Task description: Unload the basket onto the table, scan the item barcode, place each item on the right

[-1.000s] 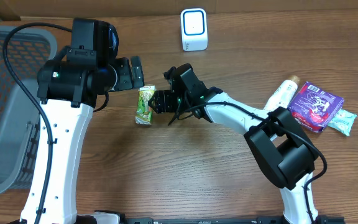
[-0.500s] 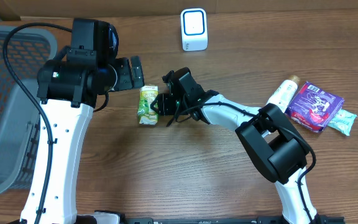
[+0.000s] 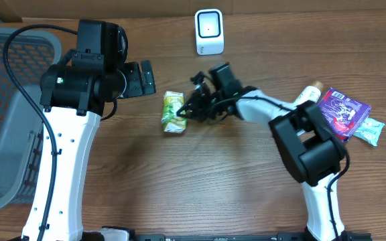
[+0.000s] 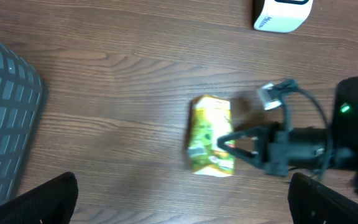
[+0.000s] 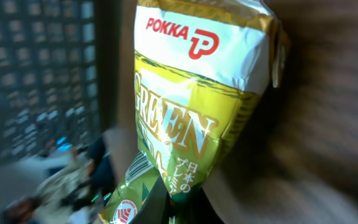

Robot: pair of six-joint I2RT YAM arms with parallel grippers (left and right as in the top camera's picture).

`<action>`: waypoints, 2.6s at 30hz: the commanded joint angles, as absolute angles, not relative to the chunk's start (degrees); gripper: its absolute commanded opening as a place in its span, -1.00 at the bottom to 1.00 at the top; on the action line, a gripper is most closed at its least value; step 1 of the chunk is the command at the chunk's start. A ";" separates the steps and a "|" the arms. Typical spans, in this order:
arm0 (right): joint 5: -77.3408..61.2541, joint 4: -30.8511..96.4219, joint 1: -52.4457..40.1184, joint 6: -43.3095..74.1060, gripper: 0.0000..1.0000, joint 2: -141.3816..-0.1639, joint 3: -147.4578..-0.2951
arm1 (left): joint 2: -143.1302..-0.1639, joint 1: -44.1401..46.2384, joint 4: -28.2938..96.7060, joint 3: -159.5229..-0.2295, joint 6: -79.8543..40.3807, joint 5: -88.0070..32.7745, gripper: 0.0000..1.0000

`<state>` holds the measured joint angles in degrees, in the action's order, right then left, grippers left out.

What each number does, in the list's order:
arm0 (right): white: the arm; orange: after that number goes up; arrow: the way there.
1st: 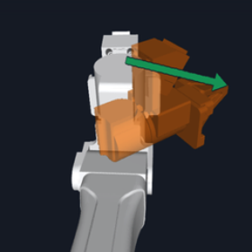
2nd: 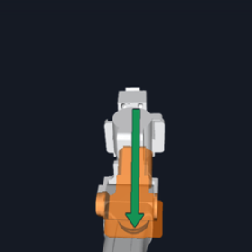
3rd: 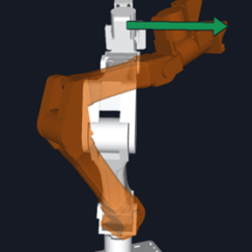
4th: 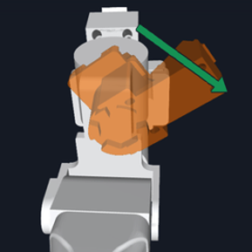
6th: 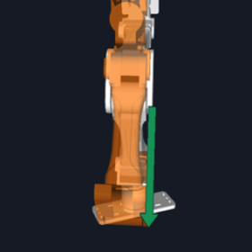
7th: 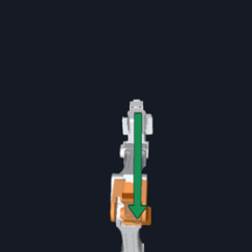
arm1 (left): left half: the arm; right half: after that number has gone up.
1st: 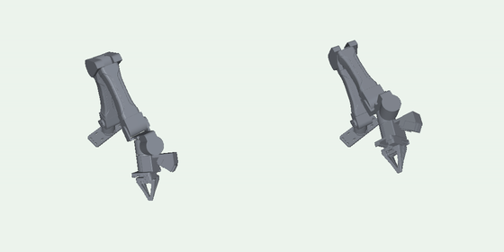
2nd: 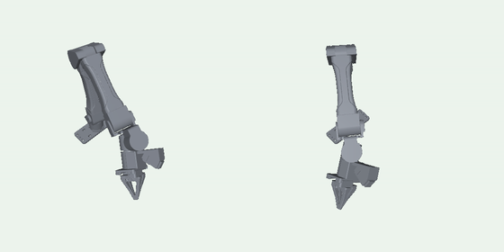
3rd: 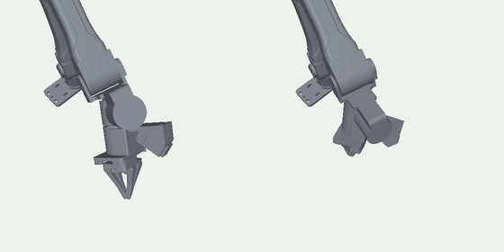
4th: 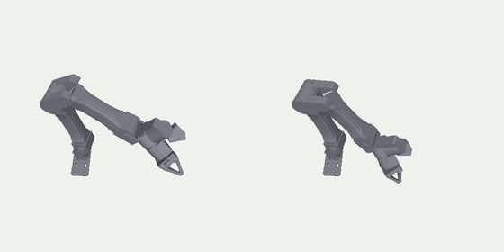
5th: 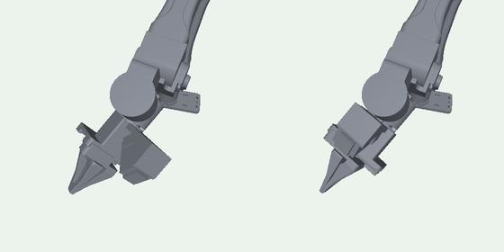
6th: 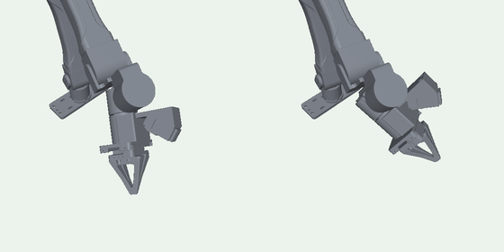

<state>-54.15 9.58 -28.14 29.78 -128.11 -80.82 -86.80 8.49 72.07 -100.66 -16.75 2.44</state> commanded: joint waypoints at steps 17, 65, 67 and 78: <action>-34.92 43.20 -24.08 9.93 0.09 -120.33 -86.00 | -87.02 8.27 72.01 -101.67 -17.15 3.18 1.00; -1.63 42.54 -43.38 21.50 -0.10 -120.68 -86.48 | -87.02 8.27 72.01 -101.67 -17.12 3.16 0.99; -1.63 42.48 -43.40 21.52 -0.19 -120.68 -86.48 | -87.02 8.27 72.01 -101.67 -17.12 3.18 0.99; -1.15 38.79 -44.77 14.94 1.00 -120.68 -86.65 | -87.02 8.27 72.01 -101.67 -17.15 3.18 0.99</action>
<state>-2.07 39.79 -43.72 17.93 -120.51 -86.94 -86.80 8.49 72.07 -100.66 -16.75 2.44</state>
